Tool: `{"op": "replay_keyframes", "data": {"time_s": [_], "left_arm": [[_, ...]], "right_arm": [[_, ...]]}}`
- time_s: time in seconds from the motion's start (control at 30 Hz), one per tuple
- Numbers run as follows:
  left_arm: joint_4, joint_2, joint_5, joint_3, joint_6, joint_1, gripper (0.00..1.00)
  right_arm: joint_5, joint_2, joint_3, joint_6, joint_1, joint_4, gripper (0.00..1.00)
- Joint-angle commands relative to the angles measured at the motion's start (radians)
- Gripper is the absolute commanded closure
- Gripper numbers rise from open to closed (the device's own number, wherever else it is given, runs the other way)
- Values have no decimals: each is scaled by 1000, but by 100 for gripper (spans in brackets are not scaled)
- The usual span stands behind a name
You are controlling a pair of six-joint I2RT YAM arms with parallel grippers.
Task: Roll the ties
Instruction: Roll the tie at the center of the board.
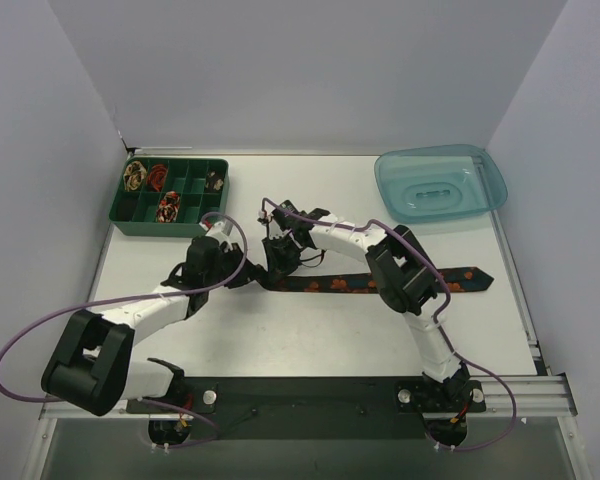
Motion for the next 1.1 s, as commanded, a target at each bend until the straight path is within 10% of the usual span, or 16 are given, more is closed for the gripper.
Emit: {"op": "replay_keyframes", "data": {"time_s": [0.0, 1.07], "left_arm": [[-59, -9, -73, 106, 59, -63, 98], [-355, 58, -237, 279, 184, -139, 100]], "right_arm": [[45, 41, 19, -9, -2, -45, 100], [-3, -60, 2, -4, -18, -45, 100]]}}
